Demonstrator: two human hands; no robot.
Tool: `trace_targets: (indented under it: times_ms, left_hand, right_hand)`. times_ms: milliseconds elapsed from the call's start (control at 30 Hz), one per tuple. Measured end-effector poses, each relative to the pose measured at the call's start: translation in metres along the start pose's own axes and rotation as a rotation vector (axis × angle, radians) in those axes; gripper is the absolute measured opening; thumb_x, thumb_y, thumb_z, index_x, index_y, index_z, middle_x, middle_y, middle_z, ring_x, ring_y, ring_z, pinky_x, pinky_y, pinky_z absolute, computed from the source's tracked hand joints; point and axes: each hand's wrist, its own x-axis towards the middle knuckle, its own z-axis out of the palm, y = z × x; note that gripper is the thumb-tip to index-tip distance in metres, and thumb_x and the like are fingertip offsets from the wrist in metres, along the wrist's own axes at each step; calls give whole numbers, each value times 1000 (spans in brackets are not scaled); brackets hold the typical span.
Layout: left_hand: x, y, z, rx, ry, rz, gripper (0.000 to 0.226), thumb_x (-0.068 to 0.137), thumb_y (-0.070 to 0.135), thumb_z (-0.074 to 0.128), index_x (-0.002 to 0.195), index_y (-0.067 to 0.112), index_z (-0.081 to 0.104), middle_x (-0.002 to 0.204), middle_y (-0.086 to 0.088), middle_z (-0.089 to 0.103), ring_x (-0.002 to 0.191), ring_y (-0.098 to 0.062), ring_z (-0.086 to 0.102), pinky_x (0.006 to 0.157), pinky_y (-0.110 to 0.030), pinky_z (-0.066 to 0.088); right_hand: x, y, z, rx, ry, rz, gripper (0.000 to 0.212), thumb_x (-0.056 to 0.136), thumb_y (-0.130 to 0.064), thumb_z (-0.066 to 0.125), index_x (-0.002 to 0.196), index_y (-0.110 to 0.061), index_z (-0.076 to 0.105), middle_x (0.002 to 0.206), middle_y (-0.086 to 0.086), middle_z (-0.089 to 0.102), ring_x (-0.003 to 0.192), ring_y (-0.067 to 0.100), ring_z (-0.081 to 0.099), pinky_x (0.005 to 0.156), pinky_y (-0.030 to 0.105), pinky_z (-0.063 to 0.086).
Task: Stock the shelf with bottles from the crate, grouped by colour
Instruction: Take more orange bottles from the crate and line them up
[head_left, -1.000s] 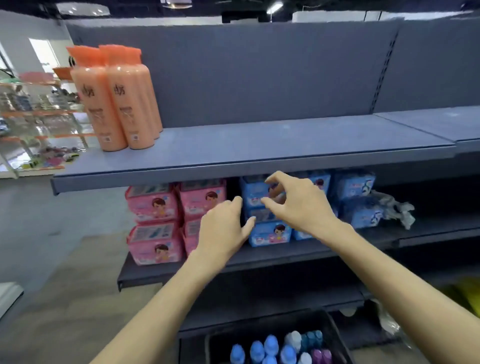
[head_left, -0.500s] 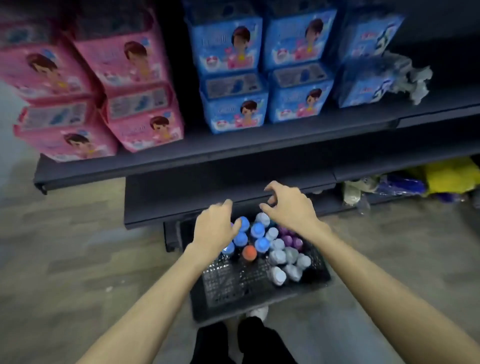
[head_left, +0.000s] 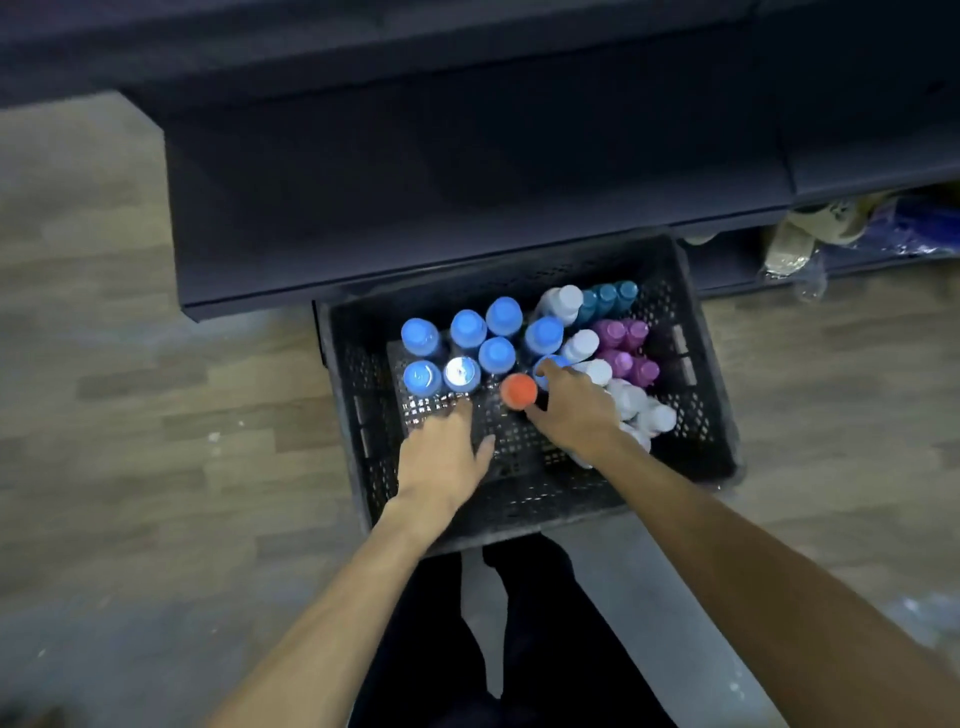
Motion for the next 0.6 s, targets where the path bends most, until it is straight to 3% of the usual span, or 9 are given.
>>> trace_targets:
  times_ms: [200, 400, 500, 600]
  left_hand:
    - [4, -16, 36, 38, -63, -19, 42, 93, 48, 51, 123, 18, 48, 98, -6, 68, 93, -32, 65, 66, -36, 45]
    - [5, -29, 51, 42, -87, -40, 41, 93, 50, 50, 121, 20, 50, 97, -2, 68, 91, -28, 66, 68, -35, 48]
    - [8, -30, 47, 47, -94, -38, 40, 92, 49, 51, 120, 20, 50, 96, -2, 68, 89, -28, 66, 68, -35, 49]
    - [17, -29, 34, 24, -84, -46, 38, 91, 44, 55, 119, 20, 50, 95, -2, 67, 90, -27, 65, 70, -36, 51]
  right_hand:
    - [36, -1, 45, -14, 12, -34, 54, 96, -29, 60, 143, -16, 38, 136, 12, 46, 113, 37, 57, 83, 44, 50]
    - [46, 0, 64, -156, 98, -77, 43, 96, -16, 55, 136, -12, 41, 121, 12, 57, 96, 35, 64, 69, 37, 48]
    - [42, 0, 53, -200, 81, -141, 37, 93, -21, 60, 126, -11, 48, 115, 11, 59, 94, 35, 64, 65, 35, 42]
    - [33, -8, 23, -198, 109, -194, 46, 84, -33, 68, 123, -15, 51, 109, 7, 62, 93, 33, 64, 66, 35, 42]
